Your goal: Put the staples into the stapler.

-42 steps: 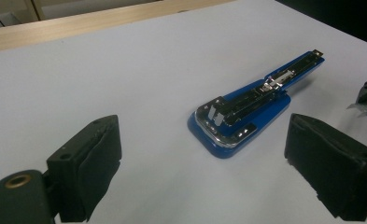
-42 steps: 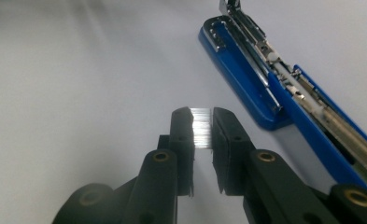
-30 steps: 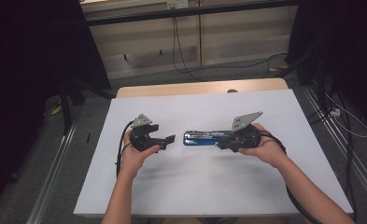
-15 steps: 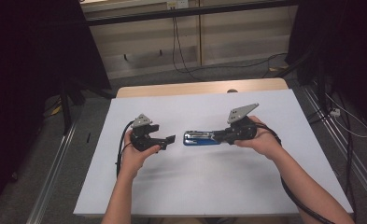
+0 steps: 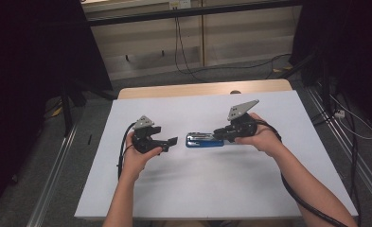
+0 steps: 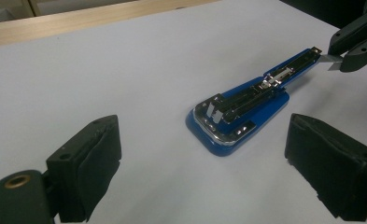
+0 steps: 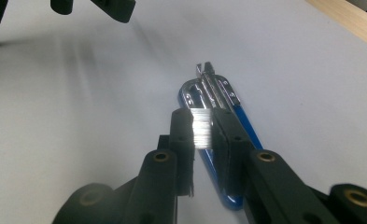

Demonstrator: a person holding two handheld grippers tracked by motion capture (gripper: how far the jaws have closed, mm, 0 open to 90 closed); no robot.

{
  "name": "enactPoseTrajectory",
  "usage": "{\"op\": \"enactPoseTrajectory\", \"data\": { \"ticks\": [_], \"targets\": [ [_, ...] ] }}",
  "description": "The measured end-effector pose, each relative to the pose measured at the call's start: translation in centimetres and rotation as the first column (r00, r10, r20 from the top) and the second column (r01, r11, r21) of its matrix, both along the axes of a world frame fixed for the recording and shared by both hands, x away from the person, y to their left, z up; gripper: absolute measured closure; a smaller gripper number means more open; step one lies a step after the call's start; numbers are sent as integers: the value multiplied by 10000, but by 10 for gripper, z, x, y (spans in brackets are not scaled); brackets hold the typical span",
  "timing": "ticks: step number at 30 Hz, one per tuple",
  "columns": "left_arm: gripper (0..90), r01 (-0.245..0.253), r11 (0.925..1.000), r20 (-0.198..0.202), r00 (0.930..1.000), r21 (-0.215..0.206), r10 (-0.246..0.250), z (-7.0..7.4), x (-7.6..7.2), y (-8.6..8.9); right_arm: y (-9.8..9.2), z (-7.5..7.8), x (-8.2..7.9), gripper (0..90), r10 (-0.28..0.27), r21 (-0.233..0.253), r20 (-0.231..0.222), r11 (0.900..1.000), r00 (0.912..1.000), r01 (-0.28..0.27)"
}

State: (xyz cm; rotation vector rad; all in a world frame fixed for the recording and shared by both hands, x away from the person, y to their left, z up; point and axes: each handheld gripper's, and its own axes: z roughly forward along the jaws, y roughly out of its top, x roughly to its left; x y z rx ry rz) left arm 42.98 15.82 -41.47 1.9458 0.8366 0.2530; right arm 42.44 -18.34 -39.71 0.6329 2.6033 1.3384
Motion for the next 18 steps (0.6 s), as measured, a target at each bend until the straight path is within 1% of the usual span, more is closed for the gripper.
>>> {"op": "enactPoseTrajectory", "data": {
  "ticks": [13,18],
  "targets": [
    [110,14,10000,31,10000,78,-14,-1,0,-1,3,2,12,798,81,75,48,9999,10000,-81],
    [110,-3,10000,-24,10000,80,3,-1,0,0,4,2,17,798,100,103,62,9999,9999,-101]
  ]
}}
